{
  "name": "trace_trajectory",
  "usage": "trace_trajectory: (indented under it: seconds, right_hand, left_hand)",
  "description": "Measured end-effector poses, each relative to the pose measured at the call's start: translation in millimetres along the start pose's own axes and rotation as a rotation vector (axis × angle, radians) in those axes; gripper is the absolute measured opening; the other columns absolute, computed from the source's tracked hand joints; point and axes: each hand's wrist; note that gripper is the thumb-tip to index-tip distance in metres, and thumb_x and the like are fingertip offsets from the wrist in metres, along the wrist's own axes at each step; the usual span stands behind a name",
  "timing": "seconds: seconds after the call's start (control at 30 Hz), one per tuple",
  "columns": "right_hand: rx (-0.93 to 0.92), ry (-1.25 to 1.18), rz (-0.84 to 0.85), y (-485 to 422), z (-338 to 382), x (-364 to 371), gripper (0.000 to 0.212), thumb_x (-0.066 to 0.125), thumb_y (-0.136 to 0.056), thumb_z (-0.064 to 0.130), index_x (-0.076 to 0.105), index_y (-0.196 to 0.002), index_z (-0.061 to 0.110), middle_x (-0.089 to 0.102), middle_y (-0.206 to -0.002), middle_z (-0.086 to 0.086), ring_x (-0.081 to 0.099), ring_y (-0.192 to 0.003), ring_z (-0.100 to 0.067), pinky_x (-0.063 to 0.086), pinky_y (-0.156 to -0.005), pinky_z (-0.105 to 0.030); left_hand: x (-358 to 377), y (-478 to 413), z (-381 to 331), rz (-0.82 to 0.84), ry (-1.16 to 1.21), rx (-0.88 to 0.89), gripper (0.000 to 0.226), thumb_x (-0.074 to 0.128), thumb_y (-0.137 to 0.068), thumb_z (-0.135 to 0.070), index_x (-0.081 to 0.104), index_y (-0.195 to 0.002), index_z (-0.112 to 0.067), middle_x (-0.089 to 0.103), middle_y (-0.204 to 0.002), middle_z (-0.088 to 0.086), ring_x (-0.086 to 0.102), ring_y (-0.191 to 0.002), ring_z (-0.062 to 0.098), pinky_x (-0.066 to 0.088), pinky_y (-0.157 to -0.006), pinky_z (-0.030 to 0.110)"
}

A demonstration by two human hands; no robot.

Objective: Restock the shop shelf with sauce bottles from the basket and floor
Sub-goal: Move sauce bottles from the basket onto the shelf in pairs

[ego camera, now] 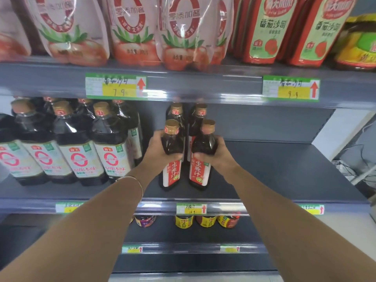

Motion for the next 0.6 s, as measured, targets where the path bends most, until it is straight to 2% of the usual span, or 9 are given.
trace_trajectory:
  seconds: [0.07,0.13,0.2,0.27,0.33,0.43,0.53,0.6]
  right_hand:
    - [0.096,0.068,0.04,2.3,-15.4,2.3,0.067,0.082,-0.068,0.013,0.038,-0.115,0.027,0.059,-0.113,0.006,0.056,-0.111,-0.019,0.046,-0.093,-0.039]
    - [0.176,0.168,0.016,3.2,-28.2,4.0,0.065,0.08,-0.07,0.01,0.041,-0.121,0.025,0.059,-0.108,0.008,0.057,-0.104,-0.017,0.05,-0.087,-0.04]
    - [0.209,0.165,-0.007,0.3,-31.5,3.4,0.059,0.078,-0.072,0.009,0.048,-0.12,0.026,0.061,-0.104,0.008,0.059,-0.098,-0.017,0.055,-0.075,-0.034]
    - [0.233,0.117,0.006,-5.6,-28.7,2.3,0.053,0.077,-0.072,0.005,0.051,-0.113,0.027,0.063,-0.098,0.007,0.061,-0.095,-0.018,0.054,-0.064,-0.029]
    - [0.282,0.065,0.038,-11.5,-24.7,1.0,0.052,0.072,-0.075,-0.002,0.051,-0.115,0.024,0.064,-0.099,0.004,0.061,-0.098,-0.02,0.053,-0.067,-0.031]
    - [0.335,0.033,0.045,-19.0,-20.5,-2.5,0.046,0.054,-0.082,-0.009,0.053,-0.119,0.018,0.067,-0.101,-0.004,0.063,-0.1,-0.024,0.053,-0.086,-0.046]
    - [0.316,0.019,-0.011,-21.8,-18.0,-2.1,0.032,0.047,-0.092,0.001,0.056,-0.117,0.017,0.068,-0.095,-0.002,0.064,-0.094,-0.023,0.056,-0.079,-0.045]
    - [0.313,0.026,0.02,-19.9,-21.1,1.3,0.041,0.047,-0.093,0.0,0.049,-0.127,0.023,0.065,-0.108,-0.003,0.061,-0.102,-0.025,0.055,-0.075,-0.046]
  left_hand:
    - [2.6,6.3,9.3,-0.028,0.032,-0.023,0.075,0.075,-0.065,0.006,0.034,-0.127,-0.009,0.05,-0.121,0.009,0.048,-0.117,0.024,0.043,-0.101,0.04]
    - [2.5,7.9,16.4,-0.068,0.079,-0.063,0.071,0.071,-0.069,0.008,0.034,-0.127,-0.008,0.051,-0.114,0.004,0.049,-0.116,0.024,0.043,-0.1,0.039]
    - [0.0,1.8,19.8,-0.069,0.11,-0.103,0.063,0.068,-0.072,0.008,0.037,-0.124,-0.008,0.055,-0.111,0.005,0.052,-0.115,0.026,0.043,-0.1,0.04]
    - [-2.2,-7.0,20.9,-0.013,0.156,-0.133,0.059,0.066,-0.073,0.011,0.04,-0.123,-0.008,0.057,-0.117,0.011,0.051,-0.117,0.031,0.041,-0.103,0.047]
    - [-3.7,-14.0,21.7,0.054,0.215,-0.166,0.058,0.063,-0.073,0.015,0.042,-0.122,-0.009,0.059,-0.117,0.013,0.053,-0.115,0.033,0.04,-0.102,0.053]
    - [-8.5,-21.9,23.8,0.164,0.31,-0.215,0.056,0.057,-0.074,0.02,0.045,-0.115,-0.017,0.063,-0.099,0.003,0.059,-0.098,0.024,0.046,-0.093,0.05]
    - [-11.9,-29.2,25.9,0.226,0.351,-0.266,0.055,0.055,-0.075,0.02,0.047,-0.112,-0.02,0.063,-0.095,0.0,0.061,-0.091,0.02,0.049,-0.084,0.049]
    - [-10.3,-33.1,27.4,0.211,0.381,-0.285,0.055,0.052,-0.074,0.022,0.048,-0.11,-0.02,0.063,-0.093,0.001,0.06,-0.091,0.02,0.051,-0.08,0.047]
Point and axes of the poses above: each hand's wrist, its own y-axis away from the middle knuckle, its own x-axis out of the palm, z = x × y
